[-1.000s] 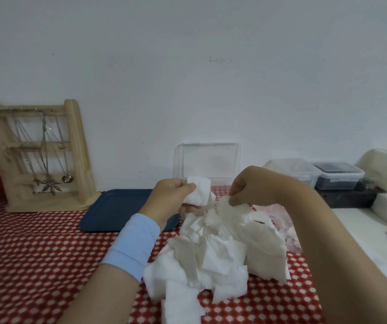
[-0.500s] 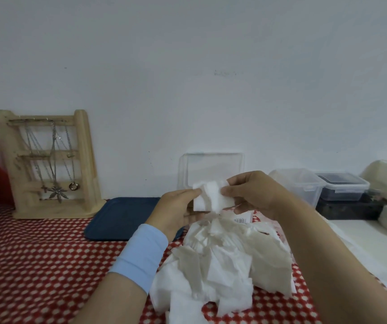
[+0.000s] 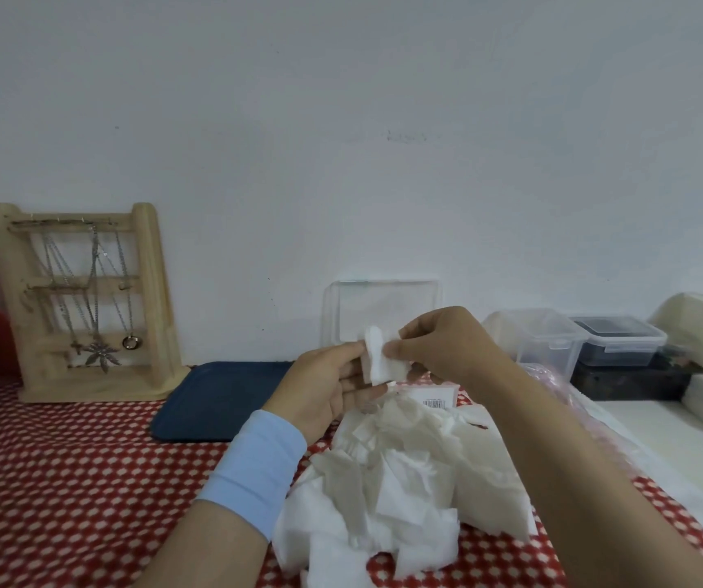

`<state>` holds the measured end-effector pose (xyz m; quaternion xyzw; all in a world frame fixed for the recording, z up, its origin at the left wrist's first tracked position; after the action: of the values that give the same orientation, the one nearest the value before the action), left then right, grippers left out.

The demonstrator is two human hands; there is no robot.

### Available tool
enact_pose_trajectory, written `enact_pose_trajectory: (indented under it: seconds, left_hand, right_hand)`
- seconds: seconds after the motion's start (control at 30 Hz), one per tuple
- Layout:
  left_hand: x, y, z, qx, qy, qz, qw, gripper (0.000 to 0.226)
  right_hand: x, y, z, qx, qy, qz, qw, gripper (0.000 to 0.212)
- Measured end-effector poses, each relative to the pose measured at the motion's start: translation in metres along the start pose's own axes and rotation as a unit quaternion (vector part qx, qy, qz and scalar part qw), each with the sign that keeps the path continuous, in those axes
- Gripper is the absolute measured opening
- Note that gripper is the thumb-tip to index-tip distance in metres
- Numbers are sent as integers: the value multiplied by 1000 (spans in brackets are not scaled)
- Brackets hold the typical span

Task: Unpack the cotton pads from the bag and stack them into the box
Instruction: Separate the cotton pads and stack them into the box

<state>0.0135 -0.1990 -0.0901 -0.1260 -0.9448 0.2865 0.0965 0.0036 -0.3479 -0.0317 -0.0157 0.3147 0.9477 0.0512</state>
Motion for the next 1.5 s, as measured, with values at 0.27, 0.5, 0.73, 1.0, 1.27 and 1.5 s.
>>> enact_pose_trajectory:
  seconds: [0.27, 0.5, 0.73, 1.0, 1.27, 1.5]
  left_hand:
    - [4, -5, -8, -85, -17, 36, 996, 36]
    - [1, 19, -15, -70, -30, -24, 997, 11]
    - [0, 24, -17, -61, -43, -42, 996, 8]
    - [-2, 35, -23, -83, -78, -93, 989, 5]
    - [9, 41, -50, -140, -175, -138, 965, 24]
    - [1, 37, -25, -81, -77, -111, 988, 8]
  right_hand:
    - [0, -10, -1, -30, 14, 67, 997, 14]
    - [-12, 7, -18, 200, 18, 33, 979, 6]
    - [-10, -23, -44, 441, 9, 134, 887, 5]
    - [-11, 5, -18, 290, 46, 77, 953, 8]
    - [0, -11, 0, 100, 66, 123, 985, 13]
    - [-1, -30, -1, -156, 22, 180, 971, 21]
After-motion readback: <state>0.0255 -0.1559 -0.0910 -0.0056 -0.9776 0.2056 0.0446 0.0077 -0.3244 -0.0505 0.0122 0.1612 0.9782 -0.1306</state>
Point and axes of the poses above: each hand's wrist, its own x-axis away from the middle knuckle, its own y-axis out of the back of the hand, z = x × y, the point moved 10 cm from there along -x, towards the middle knuckle, and after that the axes turned 12 degrees about x, right-handed, at the moved point
